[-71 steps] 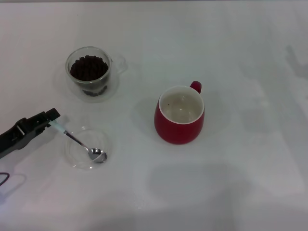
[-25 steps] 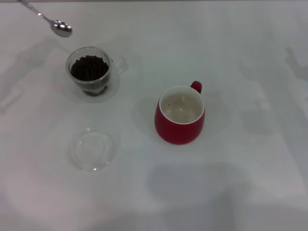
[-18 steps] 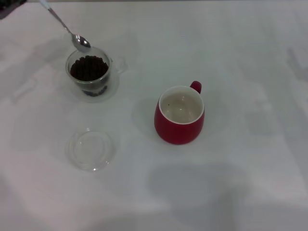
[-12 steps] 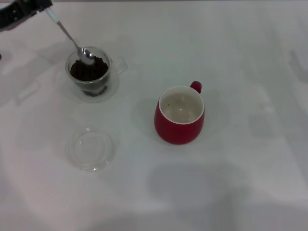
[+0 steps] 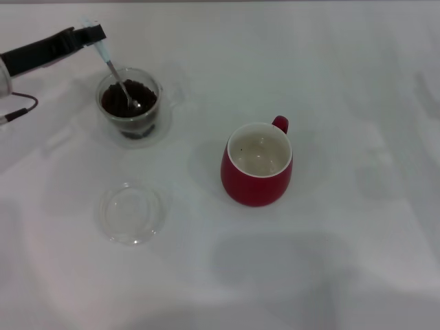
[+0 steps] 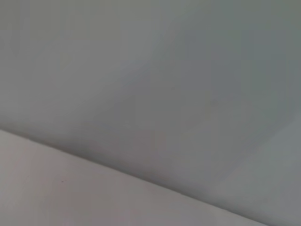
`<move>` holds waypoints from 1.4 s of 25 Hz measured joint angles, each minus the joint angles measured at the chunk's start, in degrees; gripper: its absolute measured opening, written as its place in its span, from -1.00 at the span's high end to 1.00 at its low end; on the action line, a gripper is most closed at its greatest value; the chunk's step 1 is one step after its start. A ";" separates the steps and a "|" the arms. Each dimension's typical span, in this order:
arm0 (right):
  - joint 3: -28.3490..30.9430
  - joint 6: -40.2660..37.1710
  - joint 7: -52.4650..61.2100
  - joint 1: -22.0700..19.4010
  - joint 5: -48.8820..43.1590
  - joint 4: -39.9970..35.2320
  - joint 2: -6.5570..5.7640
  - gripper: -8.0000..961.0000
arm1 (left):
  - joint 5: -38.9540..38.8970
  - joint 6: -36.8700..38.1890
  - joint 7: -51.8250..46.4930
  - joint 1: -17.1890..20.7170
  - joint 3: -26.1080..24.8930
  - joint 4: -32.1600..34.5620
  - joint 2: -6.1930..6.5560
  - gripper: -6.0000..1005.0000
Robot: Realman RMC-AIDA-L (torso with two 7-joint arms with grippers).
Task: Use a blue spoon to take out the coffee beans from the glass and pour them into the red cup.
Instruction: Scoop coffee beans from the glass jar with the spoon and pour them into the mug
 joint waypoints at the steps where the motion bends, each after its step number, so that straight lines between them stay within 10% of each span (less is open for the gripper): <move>1: 0.04 -0.08 0.00 -0.13 0.00 0.00 0.00 -0.82 | -0.10 -0.16 -0.11 0.05 0.05 -0.01 -0.21 0.73; 35: -0.02 -0.40 1.50 -1.02 -0.18 -0.08 0.00 -0.81 | -17.14 15.03 -6.18 10.89 0.09 2.40 -2.37 0.73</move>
